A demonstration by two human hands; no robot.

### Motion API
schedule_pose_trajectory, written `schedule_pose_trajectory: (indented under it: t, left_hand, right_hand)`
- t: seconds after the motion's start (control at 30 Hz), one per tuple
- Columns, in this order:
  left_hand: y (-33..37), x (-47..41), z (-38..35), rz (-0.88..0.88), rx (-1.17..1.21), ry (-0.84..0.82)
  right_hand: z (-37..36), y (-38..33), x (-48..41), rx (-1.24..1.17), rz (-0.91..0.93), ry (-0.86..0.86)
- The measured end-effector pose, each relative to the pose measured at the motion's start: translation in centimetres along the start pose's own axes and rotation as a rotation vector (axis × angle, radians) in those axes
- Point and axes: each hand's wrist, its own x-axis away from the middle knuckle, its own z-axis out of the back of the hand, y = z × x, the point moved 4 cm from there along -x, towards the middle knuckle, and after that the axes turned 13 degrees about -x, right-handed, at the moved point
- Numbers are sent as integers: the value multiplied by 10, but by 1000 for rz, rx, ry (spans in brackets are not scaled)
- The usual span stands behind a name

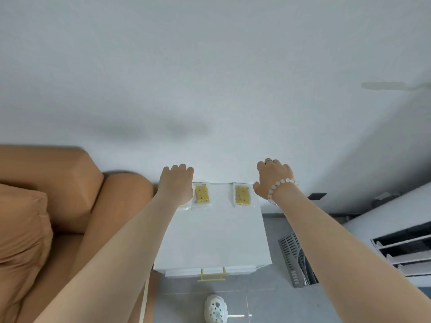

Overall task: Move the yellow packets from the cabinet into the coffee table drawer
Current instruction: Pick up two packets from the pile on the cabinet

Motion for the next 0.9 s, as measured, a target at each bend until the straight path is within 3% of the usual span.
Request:
schedule_pose_trajectory:
  t: [0.27, 0.57, 0.77, 0.9]
  left_hand:
    - [30, -66, -44, 6, 72, -76]
    - [68, -65, -153, -78, 131, -281]
    - [84, -73, -232, 1, 272, -208]
    - [107, -69, -280, 1, 257, -178]
  right_hand:
    - [-75, 36, -77, -10, -37, -189]
    - [-191, 57, -100, -134, -246, -389]
    - [-280, 67, -124, -436, -577, -389]
    - [-318, 73, -160, -582, -696, -257]
